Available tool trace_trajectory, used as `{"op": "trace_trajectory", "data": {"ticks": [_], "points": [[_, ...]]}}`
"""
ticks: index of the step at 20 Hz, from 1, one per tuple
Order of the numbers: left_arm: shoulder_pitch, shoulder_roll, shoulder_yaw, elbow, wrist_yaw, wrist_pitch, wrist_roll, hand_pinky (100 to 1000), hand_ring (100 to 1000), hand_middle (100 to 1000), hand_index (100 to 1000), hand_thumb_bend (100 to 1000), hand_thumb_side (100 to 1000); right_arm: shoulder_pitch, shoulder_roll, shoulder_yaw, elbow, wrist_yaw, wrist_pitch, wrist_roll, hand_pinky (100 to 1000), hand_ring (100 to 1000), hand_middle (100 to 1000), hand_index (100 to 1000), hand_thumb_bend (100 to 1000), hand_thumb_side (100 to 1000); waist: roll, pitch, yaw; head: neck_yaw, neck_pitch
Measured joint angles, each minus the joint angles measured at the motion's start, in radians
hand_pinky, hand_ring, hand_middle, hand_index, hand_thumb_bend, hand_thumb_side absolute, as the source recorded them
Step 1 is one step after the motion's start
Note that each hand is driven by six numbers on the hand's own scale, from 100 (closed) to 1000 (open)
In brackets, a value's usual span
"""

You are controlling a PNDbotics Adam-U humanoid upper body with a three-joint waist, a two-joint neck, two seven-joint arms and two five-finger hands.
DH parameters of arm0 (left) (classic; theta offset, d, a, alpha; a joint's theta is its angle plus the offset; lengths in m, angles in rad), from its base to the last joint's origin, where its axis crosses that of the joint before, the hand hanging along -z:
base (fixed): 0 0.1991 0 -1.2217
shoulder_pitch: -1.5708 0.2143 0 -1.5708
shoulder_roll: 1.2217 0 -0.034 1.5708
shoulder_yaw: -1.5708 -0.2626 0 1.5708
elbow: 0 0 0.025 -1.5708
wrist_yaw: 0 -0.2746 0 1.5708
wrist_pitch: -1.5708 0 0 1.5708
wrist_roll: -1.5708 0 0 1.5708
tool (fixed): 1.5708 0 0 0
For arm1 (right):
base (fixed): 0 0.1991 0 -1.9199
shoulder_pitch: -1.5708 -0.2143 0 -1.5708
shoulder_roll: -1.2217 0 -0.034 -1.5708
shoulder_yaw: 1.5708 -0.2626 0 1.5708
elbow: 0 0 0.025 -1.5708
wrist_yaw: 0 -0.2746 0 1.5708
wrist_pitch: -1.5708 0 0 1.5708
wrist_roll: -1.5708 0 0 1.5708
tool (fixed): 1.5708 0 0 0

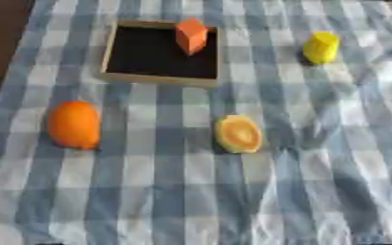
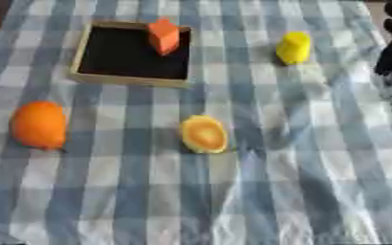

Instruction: Pick up objects on the table and place them in the box.

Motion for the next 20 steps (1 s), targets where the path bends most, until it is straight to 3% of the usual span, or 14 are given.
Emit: {"op": "trace_trajectory", "data": {"ticks": [4, 8, 13, 15, 20], "points": [[-0.022, 0.051, -0.013, 0.000, -0.036, -0.012, -0.028, 726, 812, 770, 929, 100, 550, 0.001, 0.000, 0.000, 0.000, 0.000, -0.001, 0.002, 1000, 1000, 351, 892, 100, 470, 0.000, 0.000, 0.000, 0.000, 0.000], [-0.060, 0.132, -0.059, 0.002, -0.089, -0.012, -0.078, 778, 846, 811, 938, 100, 380, 0.010, -0.001, 0.000, 0.000, 0.001, -0.002, 0.003, 1000, 1000, 350, 893, 100, 470, 0.001, 0.000, 0.004, -0.005, 0.000], [-0.128, 0.244, -0.165, 0.064, -0.159, -0.001, -0.148, 843, 869, 817, 929, 100, 166, 0.016, -0.009, 0.000, 0.000, 0.006, -0.002, 0.004, 1000, 1000, 349, 893, 100, 470, 0.006, -0.001, 0.008, -0.016, 0.000], [-0.150, 0.290, -0.212, 0.104, -0.190, -0.001, -0.177, 862, 877, 823, 926, 100, 150, 0.018, -0.009, 0.000, 0.000, 0.006, -0.001, 0.005, 1000, 1000, 348, 893, 100, 470, 0.007, -0.001, 0.009, -0.019, 0.000], [-0.188, 0.405, -0.319, 0.216, -0.262, -0.019, -0.250, 893, 895, 836, 941, 280, 205, 0.017, -0.009, 0.001, 0.000, 0.006, 0.002, 0.010, 1000, 1000, 347, 893, 100, 470, 0.007, -0.001, 0.005, -0.016, 0.000]]}}
